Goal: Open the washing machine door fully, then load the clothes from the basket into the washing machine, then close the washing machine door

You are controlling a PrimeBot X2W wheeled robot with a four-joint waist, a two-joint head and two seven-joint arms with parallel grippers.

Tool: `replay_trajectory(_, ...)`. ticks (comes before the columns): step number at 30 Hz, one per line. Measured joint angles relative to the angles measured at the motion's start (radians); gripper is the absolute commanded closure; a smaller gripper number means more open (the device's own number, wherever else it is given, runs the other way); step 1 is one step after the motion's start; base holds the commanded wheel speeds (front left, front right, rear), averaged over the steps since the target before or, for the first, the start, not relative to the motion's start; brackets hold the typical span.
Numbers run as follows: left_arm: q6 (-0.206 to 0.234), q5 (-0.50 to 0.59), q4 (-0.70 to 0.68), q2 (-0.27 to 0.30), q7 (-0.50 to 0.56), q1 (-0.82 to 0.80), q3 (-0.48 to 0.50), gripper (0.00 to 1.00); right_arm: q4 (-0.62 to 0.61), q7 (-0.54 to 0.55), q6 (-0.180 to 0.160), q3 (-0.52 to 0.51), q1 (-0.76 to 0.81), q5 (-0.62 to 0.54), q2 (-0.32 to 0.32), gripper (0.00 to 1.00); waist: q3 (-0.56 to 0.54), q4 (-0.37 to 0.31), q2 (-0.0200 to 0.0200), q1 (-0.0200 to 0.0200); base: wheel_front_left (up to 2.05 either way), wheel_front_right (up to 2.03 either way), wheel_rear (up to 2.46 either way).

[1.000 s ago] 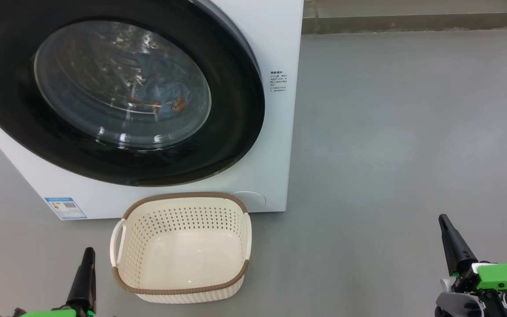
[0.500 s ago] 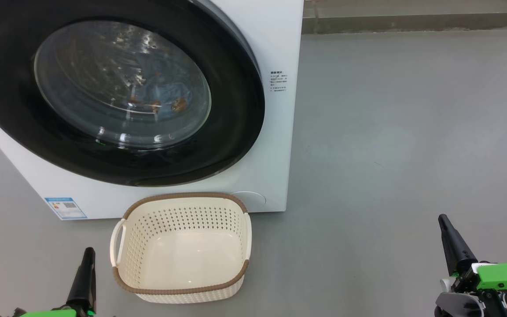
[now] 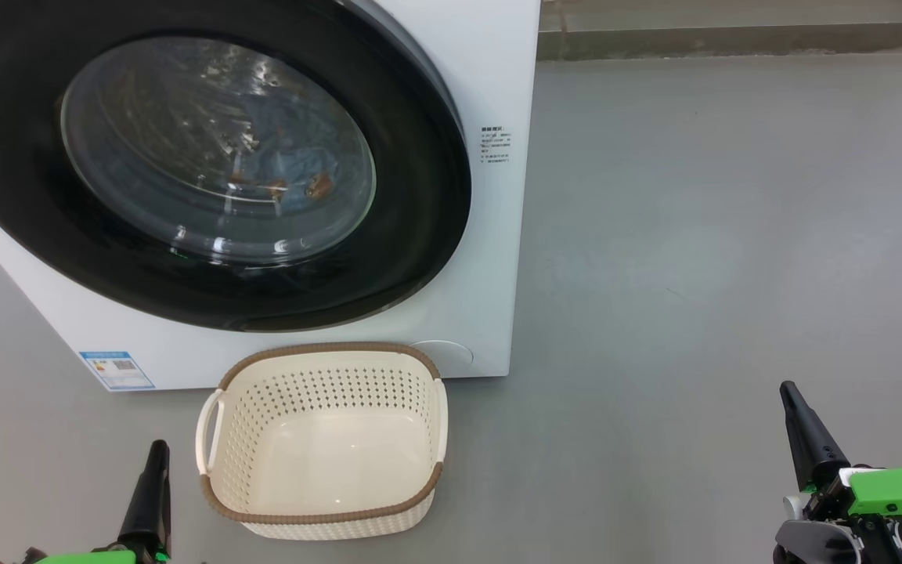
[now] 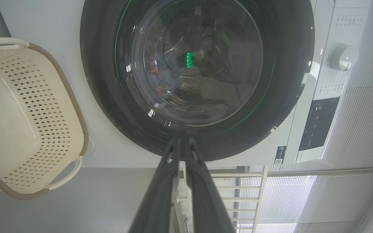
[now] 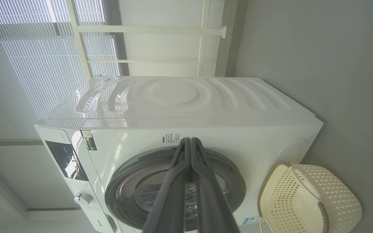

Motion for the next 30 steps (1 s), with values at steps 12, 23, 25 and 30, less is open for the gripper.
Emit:
replay_trajectory(12, 0.000, 0.000, 0.000, 0.000, 0.000, 0.000, 0.000, 1.00, 0.000, 0.000, 0.000, -0.001, 0.000, 0.000, 0.000, 1.00, 0.000, 0.000, 0.0000, 0.0000, 0.00, 0.00, 0.00)
replay_trajectory(23, 0.000, 0.000, 0.000, 0.000, 0.000, 0.000, 0.000, 1.00, 0.000, 0.001, 0.000, -0.001, 0.000, 0.000, 0.001, 1.00, 0.000, 0.000, 0.0000, 0.0000, 0.00, 0.00, 0.00)
replay_trajectory(25, 0.000, 0.000, 0.000, 0.000, 0.000, 0.000, 0.000, 1.00, 0.000, 0.001, 0.000, -0.002, 0.000, 0.000, 0.001, 1.00, 0.000, 0.000, 0.0000, 0.0000, 0.00, 0.00, 0.00)
replay_trajectory(30, 0.000, 0.000, 0.000, 0.000, 0.000, 0.000, 0.000, 1.00, 0.000, 0.001, 0.000, -0.002, 0.000, 0.000, 0.001, 1.00, 0.000, 0.000, 0.0000, 0.0000, 0.00, 0.00, 0.00)
